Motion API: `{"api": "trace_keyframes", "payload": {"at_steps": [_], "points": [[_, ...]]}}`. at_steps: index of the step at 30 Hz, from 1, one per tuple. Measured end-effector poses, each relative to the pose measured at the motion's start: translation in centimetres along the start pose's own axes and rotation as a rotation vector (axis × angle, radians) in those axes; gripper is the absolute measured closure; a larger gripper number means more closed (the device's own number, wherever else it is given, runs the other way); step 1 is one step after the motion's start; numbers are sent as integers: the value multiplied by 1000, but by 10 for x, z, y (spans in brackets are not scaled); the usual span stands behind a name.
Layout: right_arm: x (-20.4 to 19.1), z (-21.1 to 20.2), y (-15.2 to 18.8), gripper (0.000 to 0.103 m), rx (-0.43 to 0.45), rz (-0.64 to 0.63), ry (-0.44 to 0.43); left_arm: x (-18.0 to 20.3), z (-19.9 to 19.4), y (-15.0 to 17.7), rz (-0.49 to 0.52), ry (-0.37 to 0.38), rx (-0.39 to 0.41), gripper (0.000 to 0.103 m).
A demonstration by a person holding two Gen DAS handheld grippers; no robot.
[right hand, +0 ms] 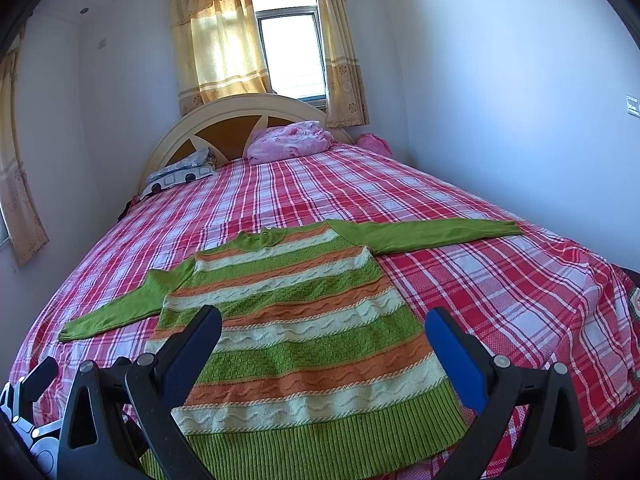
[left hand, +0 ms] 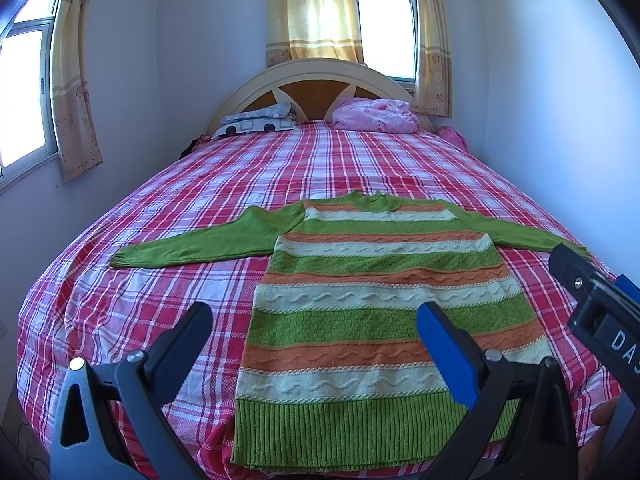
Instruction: Fold small clothes
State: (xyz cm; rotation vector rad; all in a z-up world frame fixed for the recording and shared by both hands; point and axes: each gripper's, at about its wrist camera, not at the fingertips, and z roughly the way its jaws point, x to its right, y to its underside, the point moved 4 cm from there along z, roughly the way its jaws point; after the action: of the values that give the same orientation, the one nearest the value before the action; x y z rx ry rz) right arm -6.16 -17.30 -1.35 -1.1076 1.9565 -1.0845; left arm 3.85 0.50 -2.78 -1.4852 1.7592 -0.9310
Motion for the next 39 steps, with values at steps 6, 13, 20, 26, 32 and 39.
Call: {"api": "trace_keyframes", "payload": {"at_steps": [6,13,20,26,32,39], "points": [[0,3,0,1,-14,-1,0,2,3,1,0,0,-6,0],[3,14,3,1,-40,4,8,4,17,5,7,0,-29,0],[22,48,14,1,-98,19,64,3,51,13,25,27,-69,0],[74,86,14,1,-124,102,128,-14,96,3,19,33,-68,0],[172,125,-14,10,-138,318,203,-32,152,-20,21,-19,-87,0],[300,182,-60,38,-155,462,312,-40,209,-36,-18,-66,-95,0]]}}
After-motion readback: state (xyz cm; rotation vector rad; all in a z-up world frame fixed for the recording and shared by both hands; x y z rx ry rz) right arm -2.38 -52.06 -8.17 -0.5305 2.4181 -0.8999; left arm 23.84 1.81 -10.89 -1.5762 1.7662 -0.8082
